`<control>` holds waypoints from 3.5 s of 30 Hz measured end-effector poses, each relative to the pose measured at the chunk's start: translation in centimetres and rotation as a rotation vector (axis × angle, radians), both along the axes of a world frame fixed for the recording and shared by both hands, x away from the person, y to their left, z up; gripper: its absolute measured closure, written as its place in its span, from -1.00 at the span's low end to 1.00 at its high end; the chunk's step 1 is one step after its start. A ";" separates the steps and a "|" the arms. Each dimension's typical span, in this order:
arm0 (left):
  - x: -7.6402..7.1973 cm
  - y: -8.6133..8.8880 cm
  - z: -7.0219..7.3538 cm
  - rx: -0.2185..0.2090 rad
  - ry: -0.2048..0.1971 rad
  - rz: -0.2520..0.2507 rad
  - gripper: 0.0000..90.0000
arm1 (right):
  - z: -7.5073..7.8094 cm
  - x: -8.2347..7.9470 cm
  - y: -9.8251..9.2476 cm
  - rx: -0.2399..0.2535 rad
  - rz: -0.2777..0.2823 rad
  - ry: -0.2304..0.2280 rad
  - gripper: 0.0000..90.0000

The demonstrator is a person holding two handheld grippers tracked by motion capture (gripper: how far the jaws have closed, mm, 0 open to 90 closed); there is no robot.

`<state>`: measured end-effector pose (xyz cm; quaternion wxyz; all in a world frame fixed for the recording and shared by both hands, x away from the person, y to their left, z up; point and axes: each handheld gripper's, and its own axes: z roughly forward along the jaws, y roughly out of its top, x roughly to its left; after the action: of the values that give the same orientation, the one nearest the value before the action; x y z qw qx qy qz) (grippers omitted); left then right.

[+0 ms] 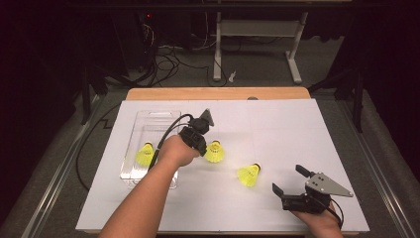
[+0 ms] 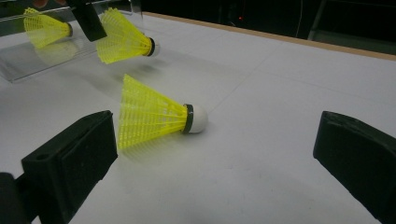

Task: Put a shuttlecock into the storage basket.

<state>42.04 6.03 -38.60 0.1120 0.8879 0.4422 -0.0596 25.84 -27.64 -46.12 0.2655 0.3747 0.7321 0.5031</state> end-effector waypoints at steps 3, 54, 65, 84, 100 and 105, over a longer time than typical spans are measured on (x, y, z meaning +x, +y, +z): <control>-0.2 0.2 0.4 -0.010 0.003 -0.005 1.00 | 0.0 0.0 0.0 0.000 0.000 0.003 -0.99; -3.2 10.6 8.2 -0.068 -0.043 0.064 1.00 | -0.1 0.1 0.2 -0.009 -0.005 0.008 -0.99; -4.0 13.5 7.8 -0.064 -0.040 0.101 1.00 | -0.2 0.1 0.2 -0.012 -0.005 0.009 -0.99; -5.4 16.3 5.9 -0.052 -0.016 0.124 1.00 | -0.2 0.1 0.2 -0.013 -0.007 0.009 -0.99; -6.0 17.5 3.7 -0.057 0.007 0.130 1.00 | -0.2 0.1 0.3 -0.014 -0.009 0.008 -0.99; -6.2 18.0 3.2 -0.060 0.012 0.134 1.00 | -0.2 0.0 0.3 -0.013 -0.010 0.008 -0.99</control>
<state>35.84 24.07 -35.41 0.1400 0.8521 0.4994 -0.0705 25.89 -27.34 -46.27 0.2673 0.3785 0.7347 0.4955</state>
